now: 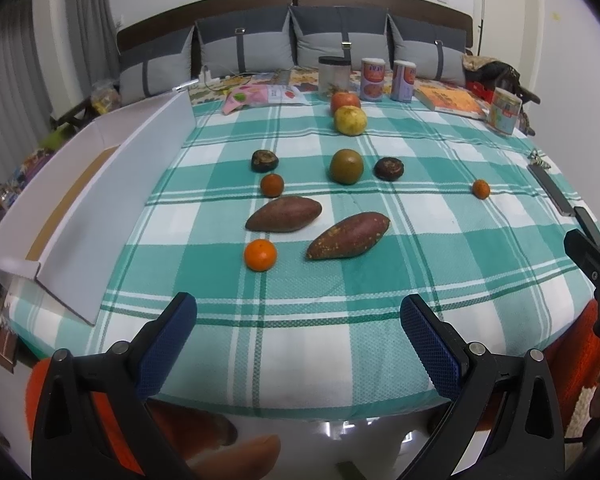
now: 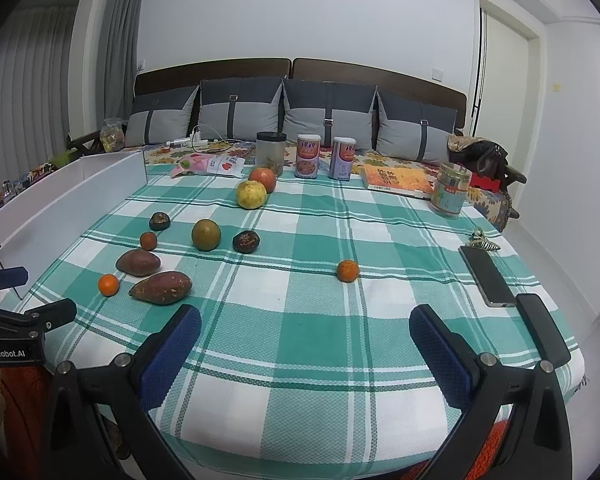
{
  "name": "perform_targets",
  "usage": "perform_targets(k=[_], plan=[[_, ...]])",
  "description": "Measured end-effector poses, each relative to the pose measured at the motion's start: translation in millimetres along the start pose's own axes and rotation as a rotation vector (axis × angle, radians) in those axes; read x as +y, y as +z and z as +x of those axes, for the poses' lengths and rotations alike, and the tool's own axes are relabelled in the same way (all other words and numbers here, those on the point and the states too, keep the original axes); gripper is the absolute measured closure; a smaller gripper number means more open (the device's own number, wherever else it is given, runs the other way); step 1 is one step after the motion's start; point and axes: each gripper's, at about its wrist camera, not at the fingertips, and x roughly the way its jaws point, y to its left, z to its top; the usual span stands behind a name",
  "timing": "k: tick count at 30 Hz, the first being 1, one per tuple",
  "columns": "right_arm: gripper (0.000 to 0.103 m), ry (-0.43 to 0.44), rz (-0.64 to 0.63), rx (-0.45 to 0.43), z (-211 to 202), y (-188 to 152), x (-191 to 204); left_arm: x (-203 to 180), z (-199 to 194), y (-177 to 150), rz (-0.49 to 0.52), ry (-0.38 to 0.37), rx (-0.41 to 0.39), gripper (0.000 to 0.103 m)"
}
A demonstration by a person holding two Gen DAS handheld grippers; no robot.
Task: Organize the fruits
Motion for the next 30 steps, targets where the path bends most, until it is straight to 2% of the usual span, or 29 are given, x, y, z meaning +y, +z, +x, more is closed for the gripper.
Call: perform_targets(k=[30], plan=[[0.000, -0.016, 0.006, -0.005, 1.2, -0.7, -2.7, -1.5, 1.8, -1.7, 0.004, 0.000, 0.009, 0.001]])
